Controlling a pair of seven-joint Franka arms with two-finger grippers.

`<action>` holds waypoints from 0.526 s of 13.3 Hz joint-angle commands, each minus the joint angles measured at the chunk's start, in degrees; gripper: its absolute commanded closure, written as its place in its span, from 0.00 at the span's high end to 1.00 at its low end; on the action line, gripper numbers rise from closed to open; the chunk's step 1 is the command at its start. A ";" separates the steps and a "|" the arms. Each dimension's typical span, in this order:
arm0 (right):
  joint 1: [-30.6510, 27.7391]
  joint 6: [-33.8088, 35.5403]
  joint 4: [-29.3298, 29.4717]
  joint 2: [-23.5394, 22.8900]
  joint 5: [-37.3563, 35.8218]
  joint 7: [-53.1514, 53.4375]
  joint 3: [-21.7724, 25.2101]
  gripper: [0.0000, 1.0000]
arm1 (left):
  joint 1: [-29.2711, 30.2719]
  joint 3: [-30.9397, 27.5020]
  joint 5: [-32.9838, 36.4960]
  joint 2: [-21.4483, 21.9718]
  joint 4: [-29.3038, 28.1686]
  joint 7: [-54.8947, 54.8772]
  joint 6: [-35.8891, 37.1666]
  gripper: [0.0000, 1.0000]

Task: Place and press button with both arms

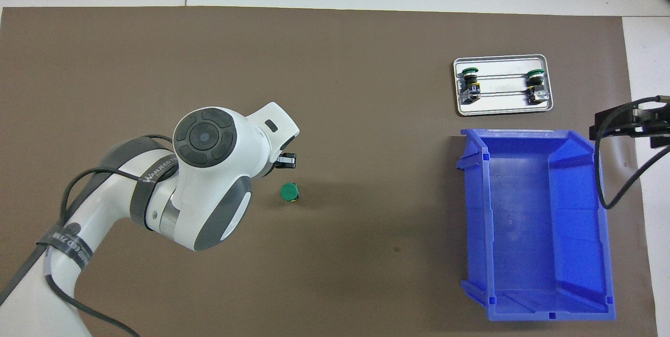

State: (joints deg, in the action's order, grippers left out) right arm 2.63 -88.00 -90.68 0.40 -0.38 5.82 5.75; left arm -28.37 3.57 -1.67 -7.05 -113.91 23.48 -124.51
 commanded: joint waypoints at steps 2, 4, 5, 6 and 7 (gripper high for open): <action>-0.52 -1.03 -1.87 1.44 0.47 0.42 -0.30 1.00 | -3.27 -0.93 -0.26 1.87 -4.74 3.06 -3.55 0.04; -0.61 -1.12 -1.87 1.44 0.56 0.42 -0.30 1.00 | -3.80 -0.93 -0.26 1.87 -5.26 3.16 -3.64 0.04; -0.61 -1.12 -1.87 1.44 0.56 0.42 -0.30 1.00 | -3.80 -0.93 -0.26 1.87 -5.79 3.16 -4.07 0.02; -0.61 -1.12 -1.95 1.62 0.56 0.42 -0.30 1.00 | -3.80 -0.93 -0.26 1.87 -6.58 3.16 -4.77 0.01; -0.61 -1.12 -2.04 1.71 0.56 0.33 -0.30 1.00 | -3.80 -0.93 -0.26 1.87 -7.11 3.16 -5.65 0.01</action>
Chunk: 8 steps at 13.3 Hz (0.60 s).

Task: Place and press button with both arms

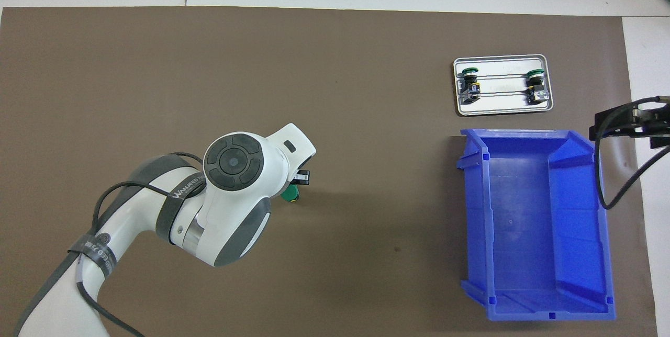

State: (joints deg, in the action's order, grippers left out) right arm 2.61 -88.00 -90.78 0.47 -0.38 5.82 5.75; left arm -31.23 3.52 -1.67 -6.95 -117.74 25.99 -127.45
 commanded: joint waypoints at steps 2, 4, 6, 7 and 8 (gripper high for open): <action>-0.67 -1.12 -2.21 1.64 0.56 0.33 -0.30 1.00 | -0.94 -0.79 -0.26 1.58 -4.08 0.64 -4.29 0.01; -0.67 -1.38 -2.21 1.64 0.56 0.33 -0.30 1.00 | -0.94 -0.80 -0.26 1.58 -4.96 0.73 -5.34 0.01; -0.67 -1.47 -2.21 1.64 0.56 0.33 -0.30 1.00 | -0.94 -0.79 -0.26 1.50 -5.83 0.64 -6.31 0.01; -0.67 -1.47 -2.21 1.64 0.56 0.33 -0.30 1.00 | -0.94 -0.88 -0.26 1.15 -6.71 0.64 -7.28 0.01; -0.67 -1.47 -2.21 1.64 0.56 0.33 -0.30 1.00 | -0.94 -0.80 -0.26 1.14 -7.24 0.64 -8.24 0.01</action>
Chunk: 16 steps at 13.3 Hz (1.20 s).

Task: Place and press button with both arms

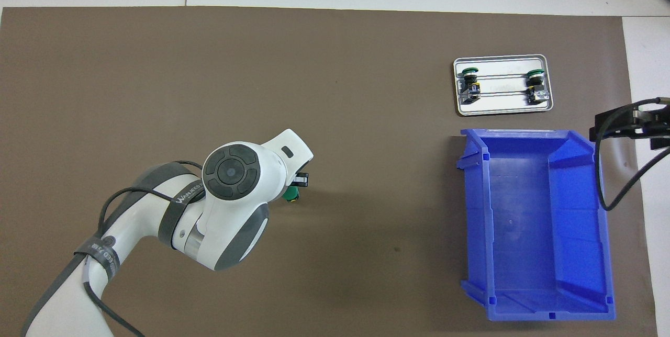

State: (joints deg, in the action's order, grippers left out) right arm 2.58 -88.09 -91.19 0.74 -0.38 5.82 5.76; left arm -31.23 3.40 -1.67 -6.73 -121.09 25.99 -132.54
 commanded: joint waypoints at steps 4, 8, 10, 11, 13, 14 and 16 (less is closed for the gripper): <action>-0.56 -1.38 -1.80 1.37 0.56 0.33 -0.31 1.00 | -1.81 -0.76 -0.26 -0.30 -4.68 0.55 -4.92 0.01; -0.56 -1.38 -1.80 1.46 0.56 0.33 -0.39 1.00 | -1.38 -0.85 -0.26 -0.74 -0.75 0.46 -1.34 0.06; -0.64 -1.38 -1.80 1.46 0.55 0.33 -0.31 1.00 | -0.94 -0.85 -0.26 -0.65 4.43 0.20 4.80 0.08; -0.56 -1.38 -1.80 1.37 0.56 0.33 -0.31 1.00 | -0.77 -0.85 -0.26 -0.48 6.98 -0.06 7.62 0.09; -0.64 -1.38 -1.80 1.46 0.56 0.33 -0.31 1.00 | 0.63 -1.02 -0.26 -0.04 12.52 -0.42 13.59 0.13; -0.64 -1.38 -1.80 1.46 0.56 0.33 -0.39 1.00 | 1.95 -1.03 -0.35 -0.04 15.50 -0.59 16.93 0.16; -0.56 -1.38 -1.89 1.46 0.56 0.51 -0.31 1.00 | 5.81 -1.20 -0.35 0.14 20.61 -2.86 23.00 0.16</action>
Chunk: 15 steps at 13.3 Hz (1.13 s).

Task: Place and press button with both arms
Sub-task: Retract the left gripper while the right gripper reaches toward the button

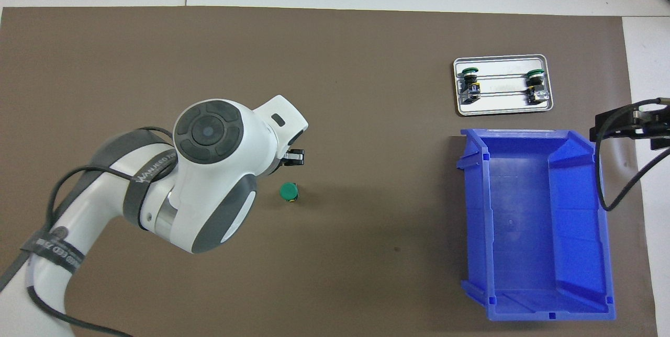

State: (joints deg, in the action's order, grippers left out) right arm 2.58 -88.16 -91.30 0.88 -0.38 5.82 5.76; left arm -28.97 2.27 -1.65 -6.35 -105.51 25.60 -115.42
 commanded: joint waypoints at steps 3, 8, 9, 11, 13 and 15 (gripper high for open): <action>-0.13 -6.55 -5.01 2.54 1.35 0.33 -0.39 1.00 | 13.02 -0.43 -0.37 1.42 7.51 -14.21 11.34 0.16; 10.49 -13.87 -5.12 -0.86 1.61 2.79 -0.39 1.00 | 26.23 -0.51 -0.19 5.73 7.69 -31.21 17.41 0.22; 13.48 -14.75 -4.24 -3.05 1.70 4.97 -0.39 1.00 | 26.68 -0.51 0.07 6.26 7.95 -32.10 17.76 0.43; 21.29 -20.44 -2.83 -7.62 2.40 15.83 -0.39 0.99 | 26.68 -0.60 0.16 6.96 8.39 -32.19 17.68 0.85; 27.36 -25.81 -0.12 -12.89 2.75 26.21 -0.39 0.98 | 26.68 -0.43 0.16 7.67 9.18 -32.19 18.55 1.00; 34.21 -33.97 1.04 -17.38 1.88 36.06 -0.39 0.97 | 26.68 -0.43 0.16 8.19 9.18 -32.11 19.00 1.00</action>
State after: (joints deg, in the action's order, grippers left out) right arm 32.52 -117.71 -93.84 -11.55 1.28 34.90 5.01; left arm -2.25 1.89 -1.63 1.18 -96.97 -6.21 -98.10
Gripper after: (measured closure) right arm 0.026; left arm 0.286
